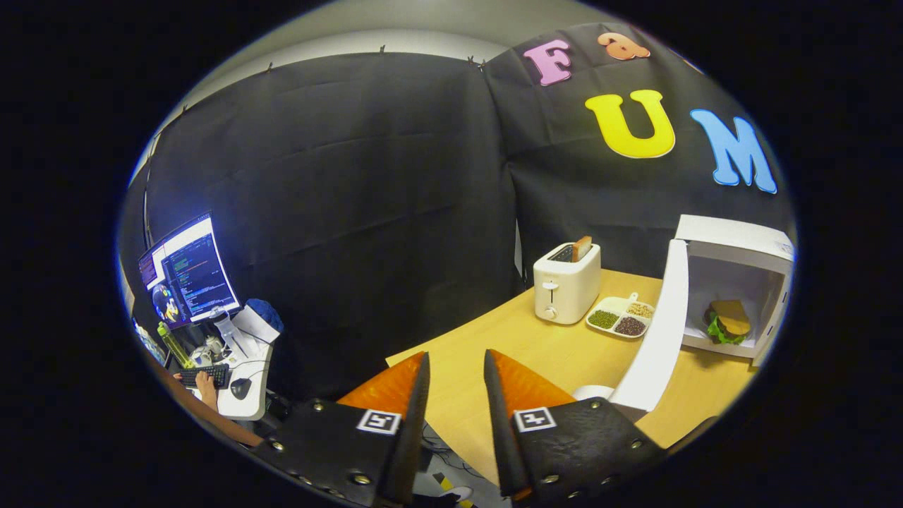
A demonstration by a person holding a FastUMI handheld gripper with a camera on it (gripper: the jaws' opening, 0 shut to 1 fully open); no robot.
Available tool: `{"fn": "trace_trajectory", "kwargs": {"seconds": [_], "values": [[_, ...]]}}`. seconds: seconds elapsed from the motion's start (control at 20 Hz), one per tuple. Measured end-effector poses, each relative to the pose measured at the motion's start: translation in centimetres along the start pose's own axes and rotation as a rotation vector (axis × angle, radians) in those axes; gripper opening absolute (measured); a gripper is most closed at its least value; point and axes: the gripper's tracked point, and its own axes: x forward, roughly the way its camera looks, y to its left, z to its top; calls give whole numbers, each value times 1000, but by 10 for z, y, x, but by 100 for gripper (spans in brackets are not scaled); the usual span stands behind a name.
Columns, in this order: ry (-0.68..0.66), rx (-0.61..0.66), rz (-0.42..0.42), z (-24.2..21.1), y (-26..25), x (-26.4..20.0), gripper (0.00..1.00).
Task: Open the microwave, put the food inside, and close the microwave door.
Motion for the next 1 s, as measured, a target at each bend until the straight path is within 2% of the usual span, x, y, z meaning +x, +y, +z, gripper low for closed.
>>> {"fn": "trace_trajectory", "kwargs": {"seconds": [0.05,0.1,0.15,0.2,0.25,0.35,0.55,0.65,0.7,0.85,1.0], "values": [[19,0,7,-8,0,2,32],[48,0,17,-17,4,5,27],[66,-13,10,-25,3,8,29],[59,-11,-57,-27,-12,7,16],[83,-2,-55,-36,-14,13,3],[109,32,-79,-48,-21,17,4],[103,40,-167,-42,-55,11,4],[93,59,-172,-39,-61,4,4],[94,64,-172,-42,-62,5,0],[99,27,-200,-47,-70,-5,0],[109,47,-219,-52,-79,-14,1]]}}
